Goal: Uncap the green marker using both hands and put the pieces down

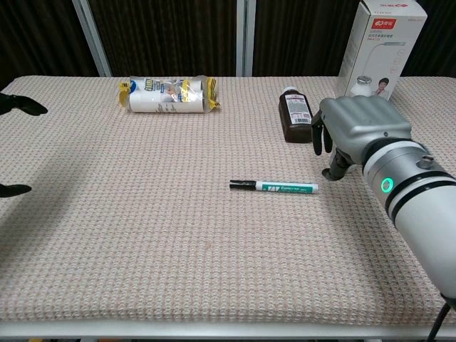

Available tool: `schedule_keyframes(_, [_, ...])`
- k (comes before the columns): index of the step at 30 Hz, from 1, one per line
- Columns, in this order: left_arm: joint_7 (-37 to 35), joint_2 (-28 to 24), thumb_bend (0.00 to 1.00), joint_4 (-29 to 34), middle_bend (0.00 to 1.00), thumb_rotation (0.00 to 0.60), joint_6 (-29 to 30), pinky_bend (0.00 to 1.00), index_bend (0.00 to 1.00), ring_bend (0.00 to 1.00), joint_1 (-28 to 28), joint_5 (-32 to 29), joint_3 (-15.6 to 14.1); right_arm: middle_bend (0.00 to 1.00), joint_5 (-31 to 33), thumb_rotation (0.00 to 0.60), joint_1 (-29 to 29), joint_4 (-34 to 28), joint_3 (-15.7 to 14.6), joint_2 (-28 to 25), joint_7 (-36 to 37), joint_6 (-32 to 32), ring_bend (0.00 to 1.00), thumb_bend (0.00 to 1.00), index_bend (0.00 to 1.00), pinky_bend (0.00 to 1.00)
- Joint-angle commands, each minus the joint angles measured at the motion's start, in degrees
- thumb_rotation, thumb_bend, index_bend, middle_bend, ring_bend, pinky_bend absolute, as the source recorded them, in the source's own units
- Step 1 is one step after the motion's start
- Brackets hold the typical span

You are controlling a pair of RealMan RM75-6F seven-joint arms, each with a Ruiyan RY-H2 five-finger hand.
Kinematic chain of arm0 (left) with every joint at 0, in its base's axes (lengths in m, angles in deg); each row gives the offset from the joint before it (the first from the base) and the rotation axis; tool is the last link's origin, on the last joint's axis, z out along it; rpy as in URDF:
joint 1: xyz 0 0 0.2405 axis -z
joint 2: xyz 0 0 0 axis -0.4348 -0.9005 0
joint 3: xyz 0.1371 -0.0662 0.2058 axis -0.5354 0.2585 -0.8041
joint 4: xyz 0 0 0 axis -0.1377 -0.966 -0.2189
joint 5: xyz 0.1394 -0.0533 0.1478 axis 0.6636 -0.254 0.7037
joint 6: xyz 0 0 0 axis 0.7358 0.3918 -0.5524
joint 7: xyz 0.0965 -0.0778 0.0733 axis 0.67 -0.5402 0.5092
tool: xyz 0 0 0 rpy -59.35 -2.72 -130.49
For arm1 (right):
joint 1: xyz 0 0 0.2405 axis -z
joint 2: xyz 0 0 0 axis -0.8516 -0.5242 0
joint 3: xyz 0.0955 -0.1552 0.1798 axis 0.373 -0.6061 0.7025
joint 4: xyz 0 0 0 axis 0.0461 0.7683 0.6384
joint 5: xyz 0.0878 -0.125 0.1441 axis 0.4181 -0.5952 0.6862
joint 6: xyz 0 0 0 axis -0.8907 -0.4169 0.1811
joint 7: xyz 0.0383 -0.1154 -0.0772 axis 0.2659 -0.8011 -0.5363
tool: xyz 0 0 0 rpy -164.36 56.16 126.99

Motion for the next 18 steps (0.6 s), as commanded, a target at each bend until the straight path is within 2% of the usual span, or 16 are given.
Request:
schedule_keyframes(1, [-0.4, -0.1, 0.00, 0.0, 0.16, 0.600, -0.2, 0.12, 0.20, 0.09, 0.0, 0.0, -0.2, 0.47, 1.7, 0.600, -1.5, 2.5, 0.1, 1.9, 0.7, 1.2, 0.33, 0.12, 0.56, 0.31])
schedule_keyframes(4, [-1.3, -0.3, 0.00, 0.2, 0.16, 0.600, -0.6, 0.12, 0.20, 0.09, 0.1, -0.1, -0.5, 0.46, 3.6, 0.600, -2.1, 3.1, -0.1, 2.6, 0.1, 1.7, 0.35, 0.12, 0.53, 0.41])
schedule_keyframes(8, [-2.3, -0.6, 0.00, 0.2, 0.16, 0.600, -1.2, 0.12, 0.20, 0.09, 0.1, -0.4, -0.9, 0.45, 4.6, 0.600, -2.7, 3.3, -0.9, 2.9, 0.2, 1.7, 0.46, 0.12, 0.50, 0.61])
schedule_keyframes(11, [-2.7, -0.6, 0.00, 0.0, 0.16, 0.600, -1.7, 0.12, 0.20, 0.09, 0.2, -0.7, -1.1, 0.45, 4.6, 0.600, -2.9, 4.3, -1.3, 3.3, 0.7, 1.3, 0.48, 0.12, 0.50, 0.65])
schedule_keyframes(18, [-3.7, -0.1, 0.00, -0.9, 0.16, 0.600, -2.6, 0.12, 0.20, 0.09, 0.6, -0.9, -1.3, 0.45, 6.1, 0.600, -3.8, 7.0, -1.0, 4.6, 0.9, 0.5, 0.48, 0.13, 0.49, 0.65])
